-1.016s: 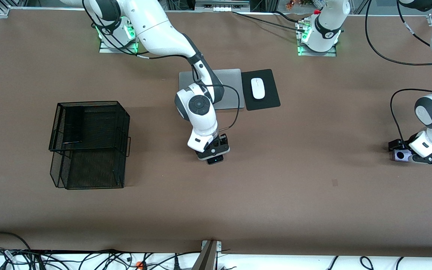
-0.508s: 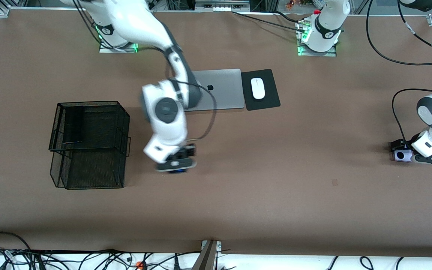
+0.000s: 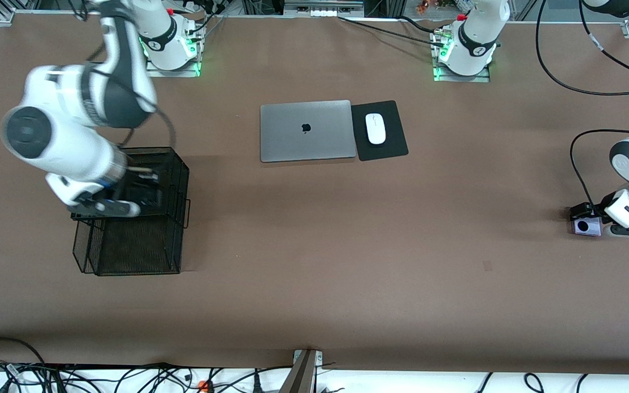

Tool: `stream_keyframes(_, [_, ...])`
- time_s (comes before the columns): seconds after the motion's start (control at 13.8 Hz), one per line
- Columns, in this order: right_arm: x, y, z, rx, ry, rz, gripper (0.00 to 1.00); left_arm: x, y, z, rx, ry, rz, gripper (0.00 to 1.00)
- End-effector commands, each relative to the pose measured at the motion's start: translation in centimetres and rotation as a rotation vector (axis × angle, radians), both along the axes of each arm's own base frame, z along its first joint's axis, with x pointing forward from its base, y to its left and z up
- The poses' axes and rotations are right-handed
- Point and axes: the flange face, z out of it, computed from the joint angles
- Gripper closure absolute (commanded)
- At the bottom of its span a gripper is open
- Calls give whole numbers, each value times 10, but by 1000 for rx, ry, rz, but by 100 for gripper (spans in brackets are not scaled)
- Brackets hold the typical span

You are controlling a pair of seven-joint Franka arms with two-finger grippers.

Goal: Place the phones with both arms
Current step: 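Carry the flip phone into the mesh basket with the right gripper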

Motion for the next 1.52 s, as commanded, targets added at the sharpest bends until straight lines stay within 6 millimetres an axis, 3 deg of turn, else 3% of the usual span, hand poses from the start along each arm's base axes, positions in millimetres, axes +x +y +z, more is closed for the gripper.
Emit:
stream_keyframes(0.0, [-29, -29, -23, 26, 53, -41, 100, 6, 5, 3, -13, -25, -7, 0])
stream_keyframes(0.29, [-43, -45, -61, 6, 83, -75, 100, 10, 8, -2, -11, -27, -6, 0])
stream_keyframes(1.02, [-34, -35, -90, -33, 63, -84, 97, 11, 11, -20, -29, -19, 14, 0])
stream_keyframes(1.09, [-32, -35, -91, -28, 58, -91, 90, 10, 10, -22, -31, -16, 15, 0])
stream_keyframes(1.16, [-32, -34, -91, -24, 56, -92, 55, 10, 9, -23, -39, -19, 25, 0])
stream_keyframes(1.23, [-30, -34, -91, -24, 43, -92, 3, 10, 10, -23, -50, -25, 40, 0])
stream_keyframes(1.38, [-28, -34, -88, -24, 25, -93, 0, 11, 8, -23, -58, -30, 51, 20])
stream_keyframes(1.45, [-26, -33, -85, -21, 17, -94, 0, 11, 8, -23, -58, -30, 51, 35])
